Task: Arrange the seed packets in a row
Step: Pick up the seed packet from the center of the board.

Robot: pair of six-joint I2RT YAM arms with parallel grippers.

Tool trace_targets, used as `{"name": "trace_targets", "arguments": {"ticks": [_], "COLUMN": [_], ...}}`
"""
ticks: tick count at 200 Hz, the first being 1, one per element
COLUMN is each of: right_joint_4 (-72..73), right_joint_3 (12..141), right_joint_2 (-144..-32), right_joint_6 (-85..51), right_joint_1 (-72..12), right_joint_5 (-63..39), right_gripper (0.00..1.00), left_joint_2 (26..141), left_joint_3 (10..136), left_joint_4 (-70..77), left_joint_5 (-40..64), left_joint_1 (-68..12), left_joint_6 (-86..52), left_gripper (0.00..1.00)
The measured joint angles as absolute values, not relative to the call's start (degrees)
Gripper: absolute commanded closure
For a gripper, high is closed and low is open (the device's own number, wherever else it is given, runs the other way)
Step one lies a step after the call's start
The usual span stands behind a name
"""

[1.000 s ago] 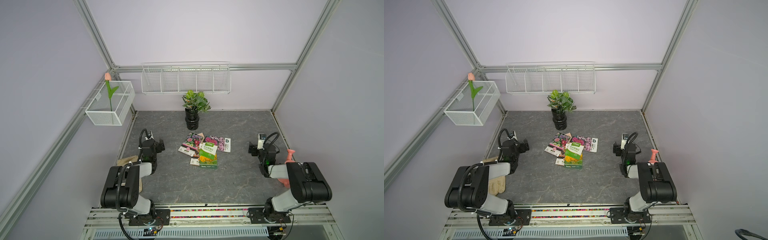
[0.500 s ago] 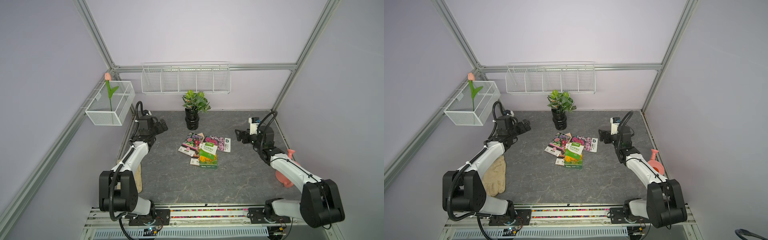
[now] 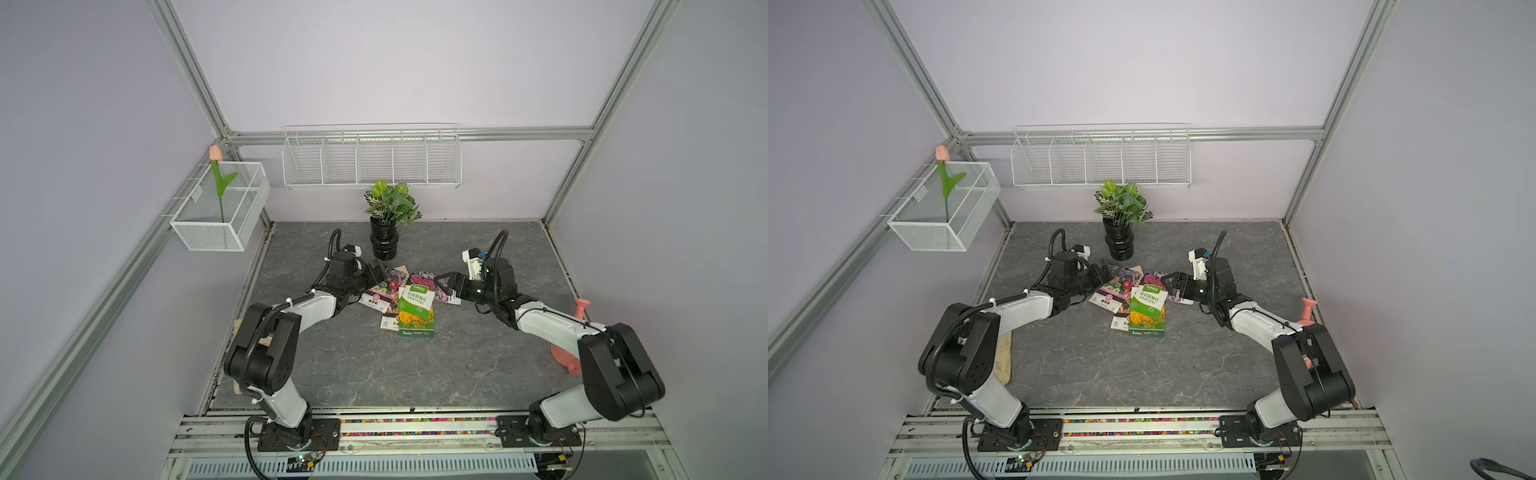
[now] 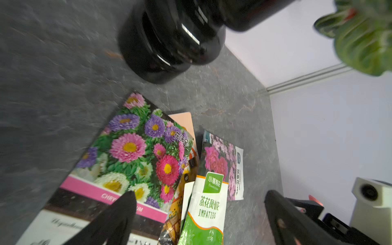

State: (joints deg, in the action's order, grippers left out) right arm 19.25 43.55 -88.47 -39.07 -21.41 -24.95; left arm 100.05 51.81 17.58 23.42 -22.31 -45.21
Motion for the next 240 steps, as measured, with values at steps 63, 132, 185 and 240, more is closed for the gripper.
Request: {"name": "trace_targets", "arguments": {"ticks": [63,132,185,240], "right_joint_4": [21.8,28.8,31.5,31.5], "right_joint_3": [44.7,52.9,54.3,53.2], "right_joint_2": [-101.2,-111.2,-113.8,-113.8], "right_joint_6": [-46.5,-49.8,-51.7,-50.6], "right_joint_1": [-22.0,-23.2,-23.8,-24.1], "right_joint_5": [-25.3,-25.8,-25.8,-24.3], "right_gripper": [0.02,0.06,0.24,0.49], "left_joint_2": [110.3,114.7,115.5,115.5], "left_joint_3": [52.6,53.8,54.4,54.9], "left_joint_4": [28.6,32.1,32.8,32.3], "left_joint_5": [30.9,33.3,34.6,34.9], "left_joint_1": [-25.8,-29.0,-29.6,-29.7], "left_joint_6": [-49.7,-51.5,-53.0,-52.8], "left_gripper": [0.08,0.13,0.30,0.44]}}
